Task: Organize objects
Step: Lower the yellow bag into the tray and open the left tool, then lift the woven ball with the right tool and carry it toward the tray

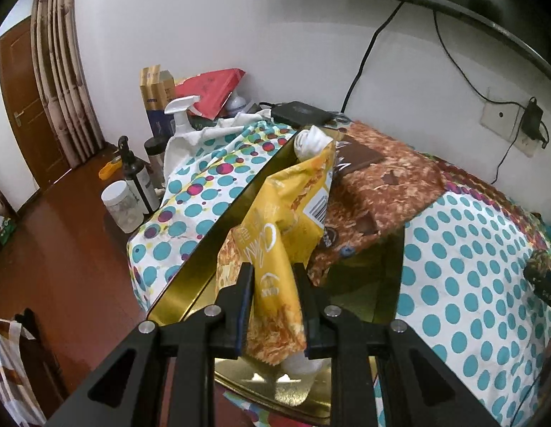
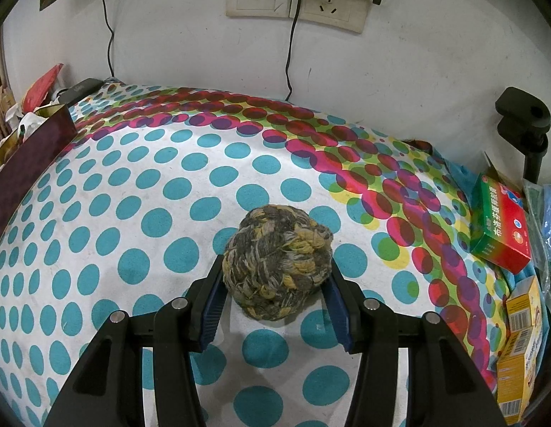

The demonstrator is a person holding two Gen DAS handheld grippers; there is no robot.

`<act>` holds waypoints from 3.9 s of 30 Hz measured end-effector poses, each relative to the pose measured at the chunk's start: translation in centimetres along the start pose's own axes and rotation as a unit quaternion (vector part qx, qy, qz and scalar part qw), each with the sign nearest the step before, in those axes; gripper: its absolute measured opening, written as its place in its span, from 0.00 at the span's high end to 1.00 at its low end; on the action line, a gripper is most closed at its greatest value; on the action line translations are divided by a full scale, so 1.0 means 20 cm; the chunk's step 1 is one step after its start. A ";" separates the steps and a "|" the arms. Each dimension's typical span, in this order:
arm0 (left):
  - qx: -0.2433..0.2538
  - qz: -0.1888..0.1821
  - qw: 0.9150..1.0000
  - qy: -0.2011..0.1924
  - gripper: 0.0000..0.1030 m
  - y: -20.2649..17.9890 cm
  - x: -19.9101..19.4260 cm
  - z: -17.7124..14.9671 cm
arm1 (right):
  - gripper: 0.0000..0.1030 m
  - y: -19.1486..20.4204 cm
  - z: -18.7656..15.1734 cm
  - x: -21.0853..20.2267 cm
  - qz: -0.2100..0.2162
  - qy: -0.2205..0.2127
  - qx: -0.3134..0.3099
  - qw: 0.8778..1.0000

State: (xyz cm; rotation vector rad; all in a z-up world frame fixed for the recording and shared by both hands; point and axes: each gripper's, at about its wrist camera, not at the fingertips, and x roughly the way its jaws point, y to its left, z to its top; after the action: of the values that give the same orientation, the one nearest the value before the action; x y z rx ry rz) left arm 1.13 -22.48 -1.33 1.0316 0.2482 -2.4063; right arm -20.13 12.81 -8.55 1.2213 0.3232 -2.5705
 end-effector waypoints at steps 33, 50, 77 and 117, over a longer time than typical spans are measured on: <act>-0.006 0.012 1.000 -0.023 0.49 0.10 -0.14 -0.02 | 0.52 -0.01 0.01 0.00 -0.018 -0.004 -0.019 1.000; -0.025 -0.039 0.999 -0.020 0.47 0.33 -0.26 -0.10 | 0.52 -0.02 0.00 0.00 -0.011 -0.003 -0.014 1.000; -0.034 -0.037 0.998 -0.027 0.46 0.57 -0.17 -0.19 | 0.53 -0.04 0.01 0.01 -0.007 -0.001 -0.012 1.000; -0.016 -0.039 0.998 -0.046 0.46 0.52 -0.30 -0.19 | 0.54 1.46 0.07 -0.59 0.207 -0.047 -0.194 0.958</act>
State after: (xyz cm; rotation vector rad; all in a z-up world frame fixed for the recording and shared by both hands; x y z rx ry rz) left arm 12.42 -27.80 0.59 0.9098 0.2996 -2.5035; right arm -4.12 -13.16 -0.75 0.9072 0.4681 -2.0738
